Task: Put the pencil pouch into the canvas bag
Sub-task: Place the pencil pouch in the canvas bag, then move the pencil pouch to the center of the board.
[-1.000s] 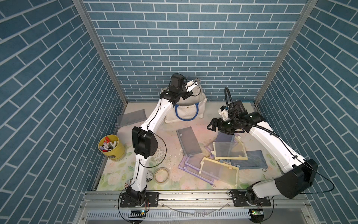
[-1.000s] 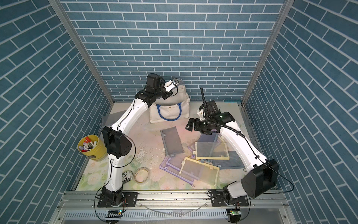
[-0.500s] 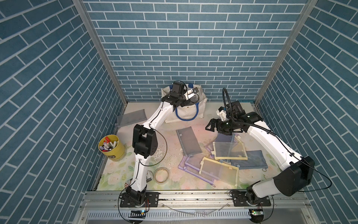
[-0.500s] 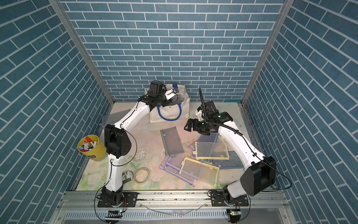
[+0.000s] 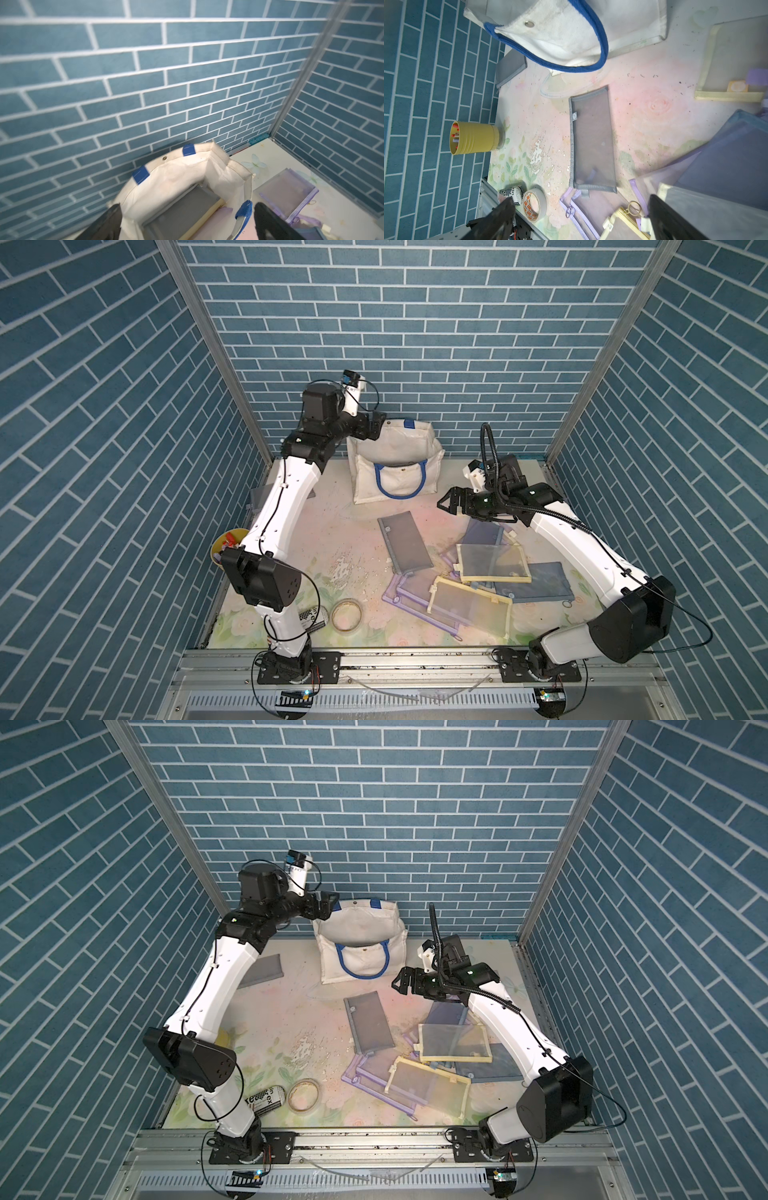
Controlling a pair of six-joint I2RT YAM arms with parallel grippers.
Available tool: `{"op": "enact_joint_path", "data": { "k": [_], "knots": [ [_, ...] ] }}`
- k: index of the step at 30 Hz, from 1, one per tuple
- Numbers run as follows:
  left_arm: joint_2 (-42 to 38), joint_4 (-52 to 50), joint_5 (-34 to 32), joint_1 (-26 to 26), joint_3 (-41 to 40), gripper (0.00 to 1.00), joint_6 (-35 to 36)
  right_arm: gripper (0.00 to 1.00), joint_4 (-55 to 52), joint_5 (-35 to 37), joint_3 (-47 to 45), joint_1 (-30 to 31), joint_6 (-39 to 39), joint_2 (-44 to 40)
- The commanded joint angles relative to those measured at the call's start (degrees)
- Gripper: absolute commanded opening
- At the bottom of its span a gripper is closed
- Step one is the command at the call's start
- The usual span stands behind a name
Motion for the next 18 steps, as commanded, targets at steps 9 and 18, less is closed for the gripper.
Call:
{"op": "enact_joint_path", "data": {
  "k": [9,18],
  "knots": [
    [7.85,-12.59,-4.41,16.91,-7.41,0.99,-17.63,0.99,4.87,-0.21,-1.12,2.01,-0.79,0.8],
    [33.42,-21.19,-9.37,20.84,15.73,0.99,-19.04,0.99,2.43,-1.1,-4.57,2.31,-3.51,-0.69]
  ]
}}
